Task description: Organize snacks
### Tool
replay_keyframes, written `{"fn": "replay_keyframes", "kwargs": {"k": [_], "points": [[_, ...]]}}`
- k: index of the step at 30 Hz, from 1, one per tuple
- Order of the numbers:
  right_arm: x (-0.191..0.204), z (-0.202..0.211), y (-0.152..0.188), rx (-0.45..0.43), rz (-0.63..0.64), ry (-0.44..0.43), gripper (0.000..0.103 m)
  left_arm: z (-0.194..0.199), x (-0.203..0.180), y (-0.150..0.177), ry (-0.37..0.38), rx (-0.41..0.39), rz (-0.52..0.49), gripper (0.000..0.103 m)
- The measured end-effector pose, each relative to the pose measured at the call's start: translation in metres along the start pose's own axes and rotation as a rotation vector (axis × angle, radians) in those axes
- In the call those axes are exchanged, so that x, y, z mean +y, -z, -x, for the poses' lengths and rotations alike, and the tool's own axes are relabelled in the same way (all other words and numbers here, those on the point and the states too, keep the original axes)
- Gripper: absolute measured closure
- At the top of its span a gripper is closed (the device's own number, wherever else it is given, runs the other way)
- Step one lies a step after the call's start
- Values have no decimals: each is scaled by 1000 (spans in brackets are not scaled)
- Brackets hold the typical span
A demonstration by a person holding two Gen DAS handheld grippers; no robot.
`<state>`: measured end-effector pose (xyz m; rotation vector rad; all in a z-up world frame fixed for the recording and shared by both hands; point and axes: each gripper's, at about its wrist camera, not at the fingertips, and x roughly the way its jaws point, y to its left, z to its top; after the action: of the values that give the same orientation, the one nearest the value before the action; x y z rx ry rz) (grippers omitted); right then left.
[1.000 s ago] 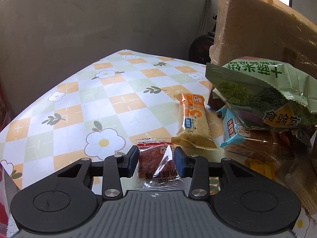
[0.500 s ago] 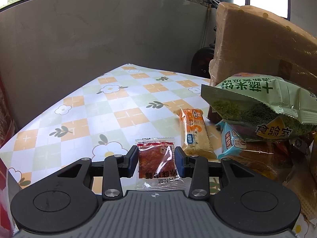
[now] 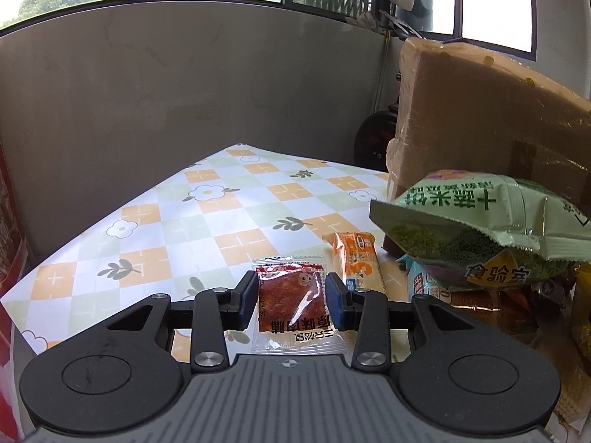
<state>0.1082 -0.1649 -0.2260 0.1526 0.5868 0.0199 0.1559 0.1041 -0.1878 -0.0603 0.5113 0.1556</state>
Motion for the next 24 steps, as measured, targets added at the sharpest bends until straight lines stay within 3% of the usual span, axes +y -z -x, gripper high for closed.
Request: {"fn": "replay_keyframes", "kwargs": {"k": [11, 24], "points": [[-14, 26, -15, -30, -54, 26, 32, 10, 17, -29, -9, -58, 35, 61], [-27, 70, -66, -174, -45, 51, 32, 30, 7, -62, 55, -166, 22, 61]]}}
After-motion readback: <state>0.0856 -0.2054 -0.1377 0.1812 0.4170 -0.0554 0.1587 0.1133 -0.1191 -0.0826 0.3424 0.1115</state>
